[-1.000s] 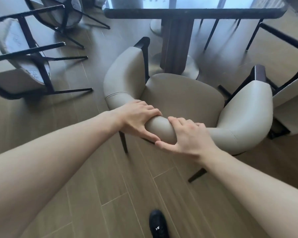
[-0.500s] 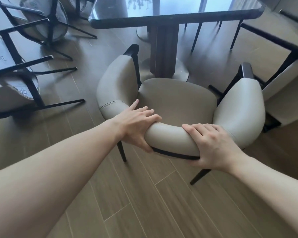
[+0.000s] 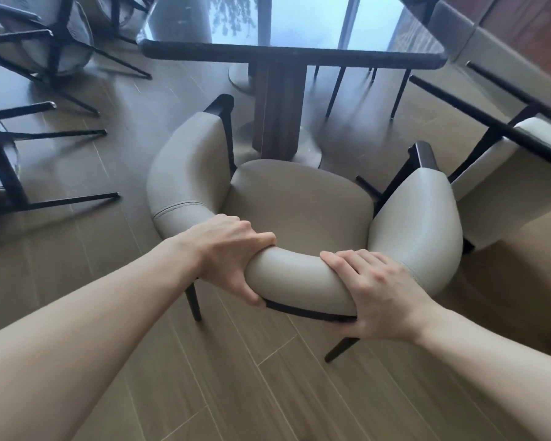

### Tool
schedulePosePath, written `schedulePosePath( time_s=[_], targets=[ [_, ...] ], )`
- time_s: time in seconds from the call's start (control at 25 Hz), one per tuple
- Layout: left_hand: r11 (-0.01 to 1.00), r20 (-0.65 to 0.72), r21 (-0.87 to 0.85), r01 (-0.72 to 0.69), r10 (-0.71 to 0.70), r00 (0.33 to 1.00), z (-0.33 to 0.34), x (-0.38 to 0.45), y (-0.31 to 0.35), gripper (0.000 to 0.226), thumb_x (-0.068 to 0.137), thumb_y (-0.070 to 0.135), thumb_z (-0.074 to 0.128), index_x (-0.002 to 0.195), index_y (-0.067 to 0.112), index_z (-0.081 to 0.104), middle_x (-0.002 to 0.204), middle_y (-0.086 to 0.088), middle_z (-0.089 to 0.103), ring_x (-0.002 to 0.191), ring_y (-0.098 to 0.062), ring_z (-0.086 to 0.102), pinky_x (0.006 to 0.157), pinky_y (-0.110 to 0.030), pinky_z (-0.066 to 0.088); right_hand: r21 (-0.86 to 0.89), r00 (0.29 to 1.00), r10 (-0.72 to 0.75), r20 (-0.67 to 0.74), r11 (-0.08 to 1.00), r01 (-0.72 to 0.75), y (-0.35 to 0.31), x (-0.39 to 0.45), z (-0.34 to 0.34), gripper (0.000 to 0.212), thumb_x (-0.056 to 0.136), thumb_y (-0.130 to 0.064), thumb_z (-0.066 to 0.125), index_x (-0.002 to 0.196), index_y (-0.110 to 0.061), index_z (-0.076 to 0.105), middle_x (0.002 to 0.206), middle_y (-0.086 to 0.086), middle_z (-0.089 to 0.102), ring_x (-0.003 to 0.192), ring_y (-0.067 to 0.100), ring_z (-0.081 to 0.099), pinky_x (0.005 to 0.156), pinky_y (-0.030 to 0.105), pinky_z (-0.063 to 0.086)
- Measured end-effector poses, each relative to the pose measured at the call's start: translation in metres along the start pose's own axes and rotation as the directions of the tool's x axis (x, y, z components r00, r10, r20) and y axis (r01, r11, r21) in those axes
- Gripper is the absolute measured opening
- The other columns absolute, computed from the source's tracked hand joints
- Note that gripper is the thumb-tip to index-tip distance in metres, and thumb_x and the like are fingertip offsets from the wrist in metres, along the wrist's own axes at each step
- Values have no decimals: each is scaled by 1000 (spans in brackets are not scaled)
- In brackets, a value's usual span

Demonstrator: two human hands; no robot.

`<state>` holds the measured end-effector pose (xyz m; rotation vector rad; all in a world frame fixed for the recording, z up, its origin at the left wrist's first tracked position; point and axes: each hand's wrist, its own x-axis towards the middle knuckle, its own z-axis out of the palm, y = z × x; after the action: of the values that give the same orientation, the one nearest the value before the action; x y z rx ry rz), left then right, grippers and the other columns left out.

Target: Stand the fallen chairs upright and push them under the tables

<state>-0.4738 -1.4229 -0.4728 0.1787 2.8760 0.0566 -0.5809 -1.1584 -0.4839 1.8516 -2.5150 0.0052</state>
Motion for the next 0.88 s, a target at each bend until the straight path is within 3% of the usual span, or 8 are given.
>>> schedulePosePath(
  time_s=[0.24, 0.4, 0.48, 0.56, 0.68, 0.76, 0.88],
  targets=[
    [997, -27, -14, 75, -75, 997, 8, -12, 37, 83, 49, 91, 58, 102, 27, 51, 79, 5, 65, 66, -24, 57, 59, -31, 37, -101, 991, -127, 50, 986, 132, 15, -13, -4, 91, 63, -65, 72, 128, -2, 62, 110, 8, 69, 88, 30, 68, 72, 41, 58],
    [994, -76, 12, 109, -108, 991, 9, -14, 47, 82, 56, 84, 59, 109, 26, 36, 77, 2, 60, 60, -27, 53, 54, -31, 36, -132, 976, -181, 120, 972, 197, 30, -3, -5, 94, 62, -67, 70, 131, -4, 60, 111, 6, 68, 86, 31, 67, 69, 41, 57],
    [992, -94, 26, 120, -117, 989, 12, -16, 50, 86, 59, 80, 59, 122, 29, 31, 87, 1, 58, 65, -29, 58, 57, -33, 44, -113, 971, -192, 140, 972, 208, 36, 2, -7, 94, 62, -66, 70, 133, -5, 59, 111, 6, 67, 86, 31, 66, 70, 42, 57],
    [997, -104, 46, 60, -55, 993, 13, -14, 47, 92, 62, 77, 59, 137, 33, 28, 110, 3, 60, 79, -29, 64, 70, -38, 53, -95, 969, -200, 143, 972, 215, 39, 3, -7, 93, 64, -67, 68, 133, -6, 58, 111, 6, 67, 85, 30, 65, 69, 42, 56],
    [977, 16, 13, -213, 213, 977, 11, -7, 35, 112, 67, 64, 69, 153, 27, 7, 153, 0, 40, 114, -28, 60, 93, -44, 53, -62, 966, -222, 129, 971, 232, 43, 4, -5, 90, 68, -70, 62, 132, -6, 57, 108, 5, 66, 82, 30, 64, 65, 41, 56],
    [957, 56, -13, -288, 289, 956, 8, 2, 25, 115, 71, 57, 70, 155, 28, -2, 162, 0, 27, 121, -29, 57, 94, -46, 53, -67, 966, -239, 103, 967, 246, 48, 7, -4, 89, 70, -71, 60, 132, -7, 57, 108, 5, 66, 82, 29, 64, 64, 40, 55],
    [961, 28, 24, -276, 276, 961, 7, 14, 13, 111, 75, 59, 65, 156, 30, -5, 157, 3, 32, 110, -28, 60, 84, -46, 57, -96, 968, -218, 121, 968, 230, 60, 22, -6, 88, 70, -69, 61, 133, -7, 58, 108, 4, 67, 83, 29, 64, 65, 40, 55]
  ],
)
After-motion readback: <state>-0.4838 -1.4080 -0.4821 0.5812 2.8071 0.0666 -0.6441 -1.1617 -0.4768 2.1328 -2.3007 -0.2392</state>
